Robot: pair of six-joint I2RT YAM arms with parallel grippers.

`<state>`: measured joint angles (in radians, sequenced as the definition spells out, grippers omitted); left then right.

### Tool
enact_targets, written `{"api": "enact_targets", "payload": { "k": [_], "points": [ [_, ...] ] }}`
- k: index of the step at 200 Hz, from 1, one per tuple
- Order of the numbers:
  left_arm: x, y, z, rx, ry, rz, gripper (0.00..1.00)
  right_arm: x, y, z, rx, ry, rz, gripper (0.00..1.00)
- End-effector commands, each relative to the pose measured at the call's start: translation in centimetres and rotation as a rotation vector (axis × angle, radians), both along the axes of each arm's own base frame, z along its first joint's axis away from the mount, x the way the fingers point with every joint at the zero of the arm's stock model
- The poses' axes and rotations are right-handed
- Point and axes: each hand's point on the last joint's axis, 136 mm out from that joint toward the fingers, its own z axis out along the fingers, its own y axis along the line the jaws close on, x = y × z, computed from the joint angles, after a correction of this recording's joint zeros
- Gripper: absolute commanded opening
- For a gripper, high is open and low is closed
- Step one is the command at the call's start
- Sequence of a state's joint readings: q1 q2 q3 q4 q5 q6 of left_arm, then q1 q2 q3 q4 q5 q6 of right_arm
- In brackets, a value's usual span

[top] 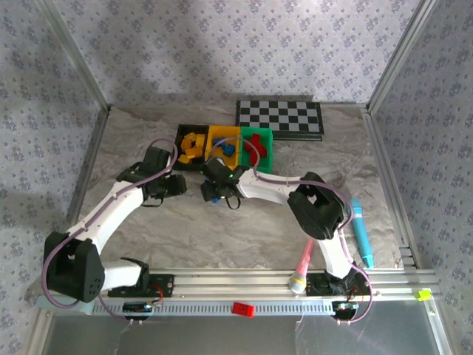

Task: Sort the legos into containers by color
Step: Pick up the lego from the center of the table.

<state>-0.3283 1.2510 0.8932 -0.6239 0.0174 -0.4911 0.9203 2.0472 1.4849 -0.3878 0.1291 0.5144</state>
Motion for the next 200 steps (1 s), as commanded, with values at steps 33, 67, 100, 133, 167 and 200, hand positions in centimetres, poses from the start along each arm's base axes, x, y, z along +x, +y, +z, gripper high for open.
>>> {"api": "enact_targets", "payload": {
  "k": [33, 67, 100, 133, 167, 200],
  "points": [
    [0.0, -0.1, 0.2, -0.036, -0.017, 0.017, 0.53, -1.5, 1.5, -2.6, -0.023, 0.096, 0.075, 0.62],
    [0.4, -0.4, 0.2, -0.045, -0.017, 0.012, 0.53, -2.1, 1.5, -2.9, -0.038, 0.101, 0.080, 0.62],
    [0.6, -0.6, 0.1, -0.055, -0.016, 0.008, 0.53, -2.5, 2.5, -2.4, -0.014, 0.103, 0.101, 0.65],
    [0.4, -0.7, -0.2, -0.062, -0.004, 0.008, 0.53, -2.9, 3.4, -2.8, -0.019, 0.114, 0.121, 0.64],
    [-0.1, -0.1, -0.4, -0.045, -0.013, 0.021, 0.53, -3.7, 3.5, -3.7, -0.027, 0.140, 0.129, 0.51],
    [-0.2, 0.0, -1.0, -0.054, -0.012, 0.023, 0.53, -4.2, 3.1, -3.5, -0.042, 0.131, 0.126, 0.31]
  ]
}}
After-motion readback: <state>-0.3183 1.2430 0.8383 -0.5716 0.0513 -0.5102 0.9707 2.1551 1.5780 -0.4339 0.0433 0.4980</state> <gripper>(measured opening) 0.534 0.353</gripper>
